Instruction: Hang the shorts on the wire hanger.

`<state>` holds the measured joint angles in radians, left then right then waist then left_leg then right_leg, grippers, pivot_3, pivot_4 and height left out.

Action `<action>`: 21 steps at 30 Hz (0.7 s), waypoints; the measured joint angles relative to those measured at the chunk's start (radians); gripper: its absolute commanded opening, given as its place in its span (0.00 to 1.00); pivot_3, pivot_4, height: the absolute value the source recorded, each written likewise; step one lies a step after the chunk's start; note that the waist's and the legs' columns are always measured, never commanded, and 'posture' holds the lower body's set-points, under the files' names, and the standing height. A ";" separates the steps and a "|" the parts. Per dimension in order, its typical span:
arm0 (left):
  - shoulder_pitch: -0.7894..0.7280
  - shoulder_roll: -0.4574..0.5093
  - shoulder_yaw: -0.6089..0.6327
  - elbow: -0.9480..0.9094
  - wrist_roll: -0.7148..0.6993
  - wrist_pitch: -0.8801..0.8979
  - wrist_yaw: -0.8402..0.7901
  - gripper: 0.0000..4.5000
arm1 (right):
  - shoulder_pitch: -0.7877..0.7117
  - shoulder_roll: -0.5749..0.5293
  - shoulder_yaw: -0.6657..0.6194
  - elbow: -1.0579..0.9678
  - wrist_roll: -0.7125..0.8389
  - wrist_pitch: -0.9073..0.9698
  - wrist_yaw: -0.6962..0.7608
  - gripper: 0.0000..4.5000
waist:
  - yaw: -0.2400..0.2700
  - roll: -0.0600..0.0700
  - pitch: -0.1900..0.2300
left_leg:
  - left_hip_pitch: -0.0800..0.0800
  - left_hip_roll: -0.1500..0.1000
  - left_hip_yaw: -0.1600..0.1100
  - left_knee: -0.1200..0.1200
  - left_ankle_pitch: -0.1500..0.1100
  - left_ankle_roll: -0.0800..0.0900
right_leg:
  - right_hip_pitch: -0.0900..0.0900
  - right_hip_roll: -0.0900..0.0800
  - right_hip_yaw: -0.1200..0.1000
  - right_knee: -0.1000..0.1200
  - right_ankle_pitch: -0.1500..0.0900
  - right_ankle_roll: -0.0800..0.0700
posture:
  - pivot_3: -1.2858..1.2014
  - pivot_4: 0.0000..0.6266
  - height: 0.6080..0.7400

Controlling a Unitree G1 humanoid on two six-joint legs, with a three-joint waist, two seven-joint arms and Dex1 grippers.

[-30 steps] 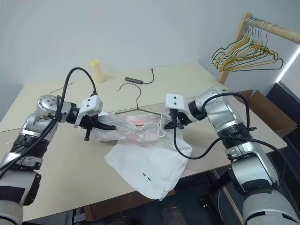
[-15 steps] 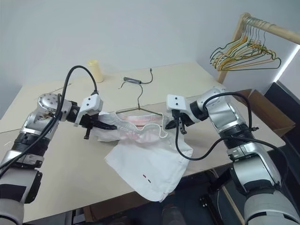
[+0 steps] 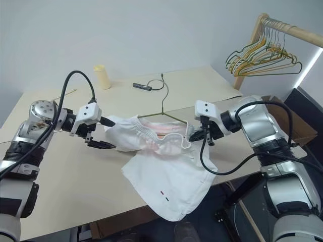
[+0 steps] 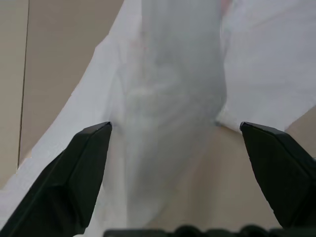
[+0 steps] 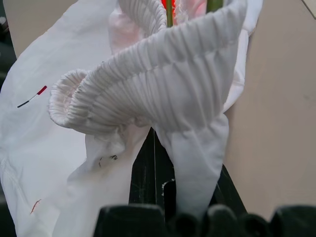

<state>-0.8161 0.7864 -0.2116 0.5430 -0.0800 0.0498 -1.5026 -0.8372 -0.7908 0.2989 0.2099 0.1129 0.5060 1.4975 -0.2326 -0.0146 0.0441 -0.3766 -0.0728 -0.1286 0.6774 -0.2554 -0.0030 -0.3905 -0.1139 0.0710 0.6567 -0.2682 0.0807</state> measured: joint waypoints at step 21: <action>0.122 -0.137 0.375 -0.568 -0.495 0.429 0.389 1.00 | 0.193 -0.102 -0.667 -0.120 0.120 1.064 -0.678 0.00 | -0.006 0.002 -0.002 | -0.009 0.000 0.003 0.003 0.000 0.000 | -0.011 -0.001 0.004 0.007 0.001 0.000 | 0.41 0.03 1.00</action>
<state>-0.6936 0.6497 0.1639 -0.0249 -0.5754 0.4787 -1.1139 -0.6445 -0.8926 -0.3680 0.0896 0.2329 1.5701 0.8194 -0.2382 -0.0121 0.0424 -0.3858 -0.0727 -0.1251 0.6807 -0.2550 -0.0030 -0.4012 -0.1154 0.0755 0.6642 -0.2676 0.0803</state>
